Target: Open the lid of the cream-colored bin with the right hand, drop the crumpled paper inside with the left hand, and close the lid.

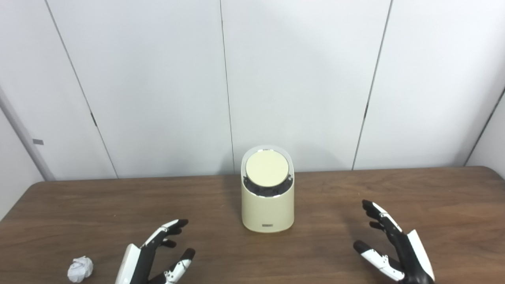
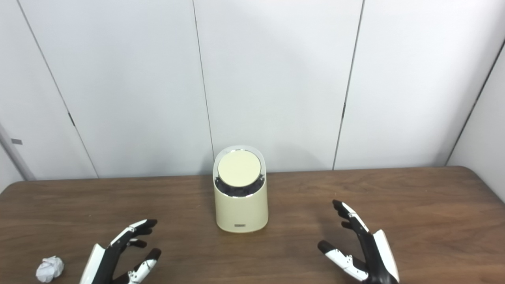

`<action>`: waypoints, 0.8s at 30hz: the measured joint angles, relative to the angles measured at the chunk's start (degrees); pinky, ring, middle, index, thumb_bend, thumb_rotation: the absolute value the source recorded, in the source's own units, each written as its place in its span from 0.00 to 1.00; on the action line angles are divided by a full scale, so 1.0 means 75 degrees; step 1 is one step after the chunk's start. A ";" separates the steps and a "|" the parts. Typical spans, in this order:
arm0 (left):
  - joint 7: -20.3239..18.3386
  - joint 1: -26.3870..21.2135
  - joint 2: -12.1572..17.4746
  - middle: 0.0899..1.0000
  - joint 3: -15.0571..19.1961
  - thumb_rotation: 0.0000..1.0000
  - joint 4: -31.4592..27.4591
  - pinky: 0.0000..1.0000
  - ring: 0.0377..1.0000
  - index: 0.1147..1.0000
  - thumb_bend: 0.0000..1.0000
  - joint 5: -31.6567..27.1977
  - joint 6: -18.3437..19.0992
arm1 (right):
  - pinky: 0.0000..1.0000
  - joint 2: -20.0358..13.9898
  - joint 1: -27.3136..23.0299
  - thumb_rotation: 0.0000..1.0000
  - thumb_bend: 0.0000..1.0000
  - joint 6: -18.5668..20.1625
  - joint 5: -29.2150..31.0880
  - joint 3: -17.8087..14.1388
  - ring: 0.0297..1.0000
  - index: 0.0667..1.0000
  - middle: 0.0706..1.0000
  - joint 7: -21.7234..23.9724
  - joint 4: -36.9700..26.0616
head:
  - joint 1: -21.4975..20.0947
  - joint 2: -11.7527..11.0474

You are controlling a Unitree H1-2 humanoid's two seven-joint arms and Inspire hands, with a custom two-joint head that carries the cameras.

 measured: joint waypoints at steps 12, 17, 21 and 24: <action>0.0038 -0.0047 -0.0019 0.79 -0.0004 0.45 0.0082 0.65 0.76 0.77 0.47 0.0059 -0.0099 | 0.80 -0.0017 -0.0048 0.79 0.70 -0.0062 0.0038 -0.0005 0.86 0.85 0.86 -0.0001 0.0117 | 0.0023 -0.0094; 0.0039 -0.0063 -0.0020 0.79 -0.0002 0.49 0.0087 0.65 0.76 0.77 0.48 0.0065 -0.0101 | 0.79 -0.0022 -0.0086 0.79 0.70 -0.0069 0.0022 -0.0002 0.85 0.85 0.85 -0.0014 0.0186 | 0.0012 -0.0094; 0.0050 -0.0092 -0.0015 0.78 0.0002 0.49 0.0123 0.65 0.76 0.76 0.49 0.0111 -0.0101 | 0.79 -0.0019 -0.0116 0.78 0.72 -0.0069 0.0025 -0.0007 0.86 0.86 0.87 -0.0044 0.0213 | 0.0000 -0.0105; 0.0057 -0.0130 -0.0010 0.78 0.0010 0.47 0.0182 0.65 0.76 0.76 0.48 0.0100 -0.0103 | 0.79 -0.0019 -0.0127 0.78 0.75 -0.0067 0.0045 -0.0016 0.86 0.87 0.87 -0.0045 0.0219 | 0.0012 -0.0106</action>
